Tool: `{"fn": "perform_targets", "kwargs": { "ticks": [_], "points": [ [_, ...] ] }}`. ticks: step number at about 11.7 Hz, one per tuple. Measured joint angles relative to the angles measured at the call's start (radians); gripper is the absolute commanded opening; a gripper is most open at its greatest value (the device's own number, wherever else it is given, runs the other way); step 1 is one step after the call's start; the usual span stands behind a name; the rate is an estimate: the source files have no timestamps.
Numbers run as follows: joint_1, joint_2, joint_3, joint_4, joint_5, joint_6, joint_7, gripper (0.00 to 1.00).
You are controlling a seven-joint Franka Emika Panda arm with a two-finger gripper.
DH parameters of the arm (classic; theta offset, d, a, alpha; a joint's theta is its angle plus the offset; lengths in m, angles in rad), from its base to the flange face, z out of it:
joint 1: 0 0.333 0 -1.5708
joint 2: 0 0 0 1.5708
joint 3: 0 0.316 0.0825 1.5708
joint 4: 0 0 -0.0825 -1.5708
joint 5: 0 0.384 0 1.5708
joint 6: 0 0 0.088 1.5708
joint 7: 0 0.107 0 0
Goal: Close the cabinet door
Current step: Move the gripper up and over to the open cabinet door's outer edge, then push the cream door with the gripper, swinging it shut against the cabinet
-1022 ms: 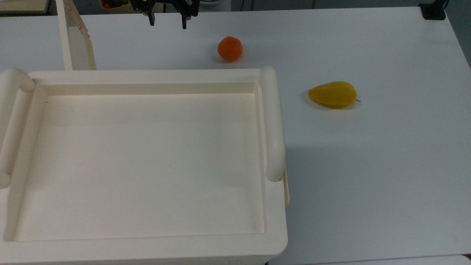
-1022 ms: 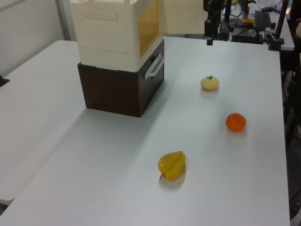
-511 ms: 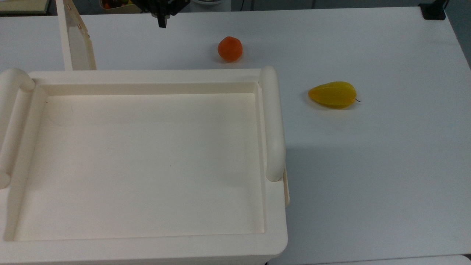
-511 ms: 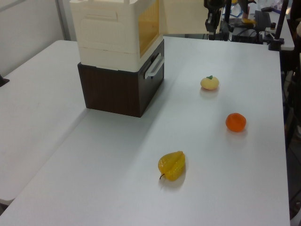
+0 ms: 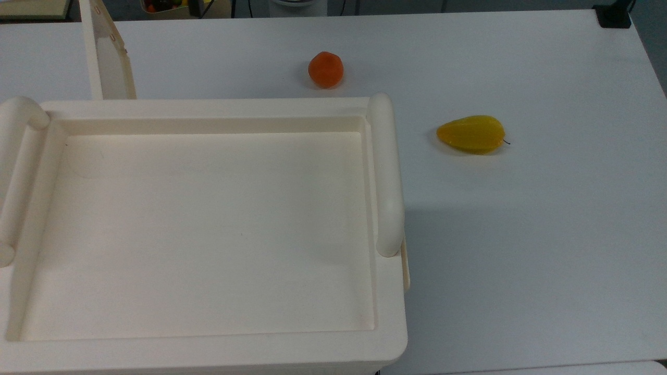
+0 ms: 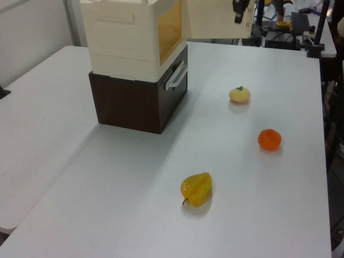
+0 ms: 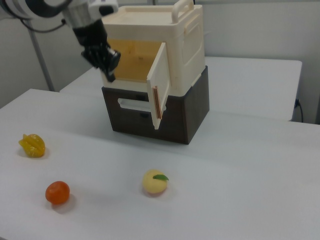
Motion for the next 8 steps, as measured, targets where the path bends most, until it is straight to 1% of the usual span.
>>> {"fn": "perform_targets", "kwargs": {
  "ticks": [2, 5, 6, 8],
  "points": [
    [-0.039, -0.006, -0.001, 0.041, 0.011, 0.067, 0.001, 0.0],
    [-0.094, -0.006, -0.003, 0.051, 0.016, 0.195, 0.003, 0.0],
    [-0.11, -0.005, -0.009, 0.051, 0.033, 0.235, 0.005, 0.0],
    [-0.132, 0.004, -0.043, 0.05, 0.074, 0.299, 0.005, 0.0]
  ]
}}
